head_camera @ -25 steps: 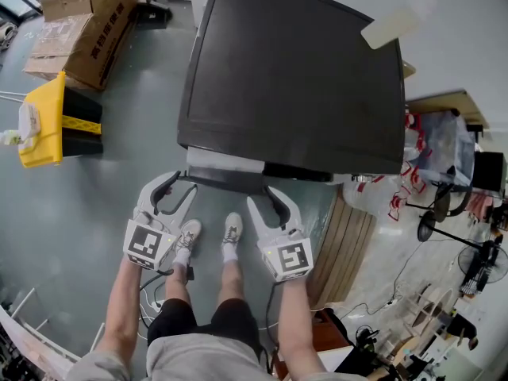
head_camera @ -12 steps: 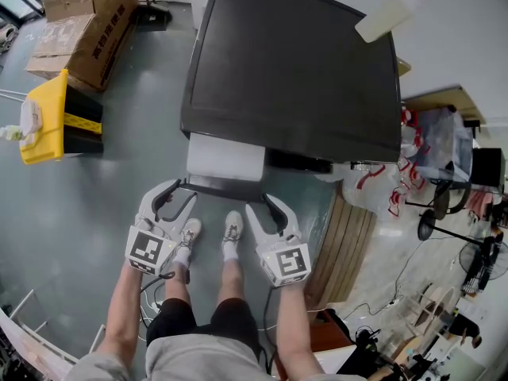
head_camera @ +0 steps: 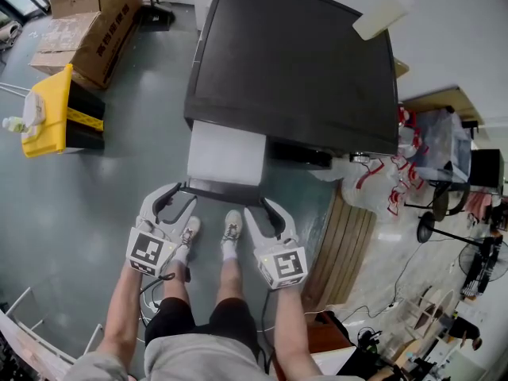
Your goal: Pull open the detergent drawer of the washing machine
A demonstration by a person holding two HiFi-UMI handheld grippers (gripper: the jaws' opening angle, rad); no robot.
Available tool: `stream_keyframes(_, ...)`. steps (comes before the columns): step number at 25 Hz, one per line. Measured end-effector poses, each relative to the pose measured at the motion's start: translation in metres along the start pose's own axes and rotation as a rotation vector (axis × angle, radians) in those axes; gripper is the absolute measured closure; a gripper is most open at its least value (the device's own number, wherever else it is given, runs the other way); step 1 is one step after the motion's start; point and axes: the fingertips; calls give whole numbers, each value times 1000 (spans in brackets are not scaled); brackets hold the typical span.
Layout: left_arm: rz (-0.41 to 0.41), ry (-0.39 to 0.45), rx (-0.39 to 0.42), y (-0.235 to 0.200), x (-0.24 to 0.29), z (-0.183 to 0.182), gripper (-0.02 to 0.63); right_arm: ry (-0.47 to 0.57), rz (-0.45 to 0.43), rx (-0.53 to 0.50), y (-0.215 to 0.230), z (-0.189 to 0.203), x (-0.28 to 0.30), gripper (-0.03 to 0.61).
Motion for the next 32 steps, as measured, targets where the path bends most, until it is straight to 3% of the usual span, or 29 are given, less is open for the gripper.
stream_keyframes(32, 37, -52, -26, 47, -58, 42, 433, -20, 11, 48, -49, 42, -56, 416)
Point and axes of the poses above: the fingertips, and each gripper's own axes: x forward along the fingers, y to its right, z out of its underside
